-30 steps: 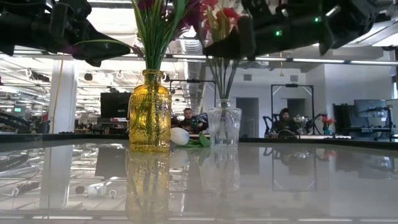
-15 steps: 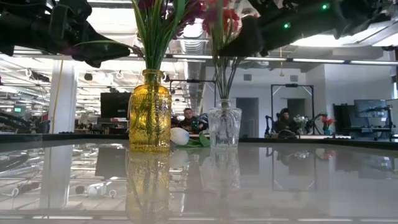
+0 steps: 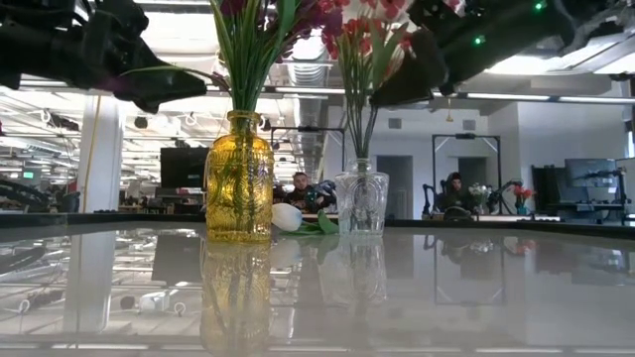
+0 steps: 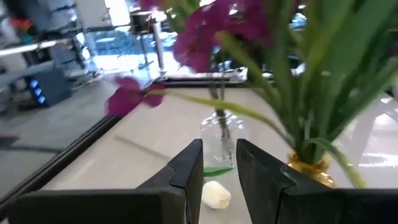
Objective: Sort flowers into vase by color
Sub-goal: Put the right white tulip into the transparent vase, then put the white flower into the transparent vase
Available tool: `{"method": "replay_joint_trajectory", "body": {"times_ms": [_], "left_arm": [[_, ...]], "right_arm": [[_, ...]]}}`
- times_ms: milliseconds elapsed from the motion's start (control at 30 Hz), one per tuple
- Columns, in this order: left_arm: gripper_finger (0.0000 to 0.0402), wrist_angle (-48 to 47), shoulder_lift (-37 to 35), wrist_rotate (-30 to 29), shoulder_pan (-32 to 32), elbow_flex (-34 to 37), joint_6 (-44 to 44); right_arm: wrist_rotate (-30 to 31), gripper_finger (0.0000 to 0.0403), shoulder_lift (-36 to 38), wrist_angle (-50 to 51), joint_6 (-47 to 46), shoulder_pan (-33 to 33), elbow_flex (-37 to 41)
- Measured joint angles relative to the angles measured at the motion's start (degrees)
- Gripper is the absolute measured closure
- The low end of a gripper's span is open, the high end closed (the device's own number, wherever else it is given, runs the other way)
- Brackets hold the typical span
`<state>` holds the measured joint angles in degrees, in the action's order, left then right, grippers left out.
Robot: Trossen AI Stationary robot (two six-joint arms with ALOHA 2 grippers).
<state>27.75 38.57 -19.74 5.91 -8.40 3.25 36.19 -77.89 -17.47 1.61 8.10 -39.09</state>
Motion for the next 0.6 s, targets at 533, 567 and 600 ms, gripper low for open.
{"method": "replay_joint_trajectory", "body": {"times_ms": [533,567,600], "left_arm": [[0.0297,-12.25,6.45,-9.12,-5.4,0.0,-22.4],[0.0292,-11.7,7.7,-8.39,-6.17,0.0,-22.87],[0.0285,-10.35,9.43,-7.49,-6.95,0.0,-23.37]], "right_arm": [[-11.35,0.0143,2.32,32.73,-10.95,0.66,-6.73],[-12.5,0.0143,2.32,34.08,-11.53,0.98,-6.73],[-13.61,0.0143,2.32,35.93,-12.31,1.42,-6.71]]}}
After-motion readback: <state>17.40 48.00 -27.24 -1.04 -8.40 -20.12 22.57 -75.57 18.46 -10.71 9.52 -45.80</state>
